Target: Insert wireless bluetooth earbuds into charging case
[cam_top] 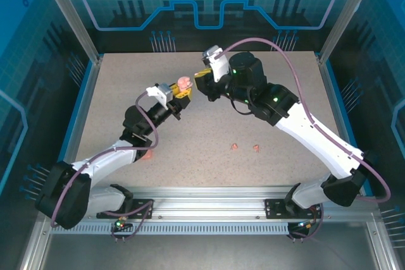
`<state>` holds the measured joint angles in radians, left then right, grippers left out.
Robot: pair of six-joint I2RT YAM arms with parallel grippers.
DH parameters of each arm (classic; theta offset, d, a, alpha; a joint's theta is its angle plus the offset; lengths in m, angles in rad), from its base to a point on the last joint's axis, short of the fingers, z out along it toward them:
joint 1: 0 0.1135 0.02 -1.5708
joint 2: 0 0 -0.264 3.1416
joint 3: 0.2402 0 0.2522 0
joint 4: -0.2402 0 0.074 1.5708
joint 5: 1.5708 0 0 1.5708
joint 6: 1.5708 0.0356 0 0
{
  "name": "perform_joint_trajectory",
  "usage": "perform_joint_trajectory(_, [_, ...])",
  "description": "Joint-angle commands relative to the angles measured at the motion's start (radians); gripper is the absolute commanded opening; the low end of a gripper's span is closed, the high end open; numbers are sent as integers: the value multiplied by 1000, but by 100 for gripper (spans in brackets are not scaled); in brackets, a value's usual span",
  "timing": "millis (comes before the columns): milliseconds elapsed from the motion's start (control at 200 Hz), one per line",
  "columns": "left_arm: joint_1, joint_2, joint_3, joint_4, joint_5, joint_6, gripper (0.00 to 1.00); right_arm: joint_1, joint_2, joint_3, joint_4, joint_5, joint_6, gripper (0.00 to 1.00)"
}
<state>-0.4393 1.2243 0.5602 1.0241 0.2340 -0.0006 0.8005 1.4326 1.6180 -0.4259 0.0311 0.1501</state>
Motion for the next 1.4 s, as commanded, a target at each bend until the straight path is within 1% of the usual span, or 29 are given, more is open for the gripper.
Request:
perform_joint_trajectory(0, [-20,-2,42,11,55,49,0,13,12,10,85,-89,-67,17])
perform_joint_trajectory(120, [-32,-3,56,-11,68,85,0,15,8,-2,107,-97,-73,17])
perform_joint_trajectory(285, [-35,0,66,-12,79,102,0,19,7,-15,106,-101,-84,17])
perform_joint_trajectory(655, [-36,-9,64,-14,83,103,0,19,3,-69,98,-32,-116,17])
perform_joint_trajectory(1075, [-36,-24,60,-19,85,98,0,-8,25,-84,98,-14,-113,16])
perform_joint_trajectory(1396, [-35,-29,56,-16,85,92,0,-9,40,-101,93,-10,-114,16])
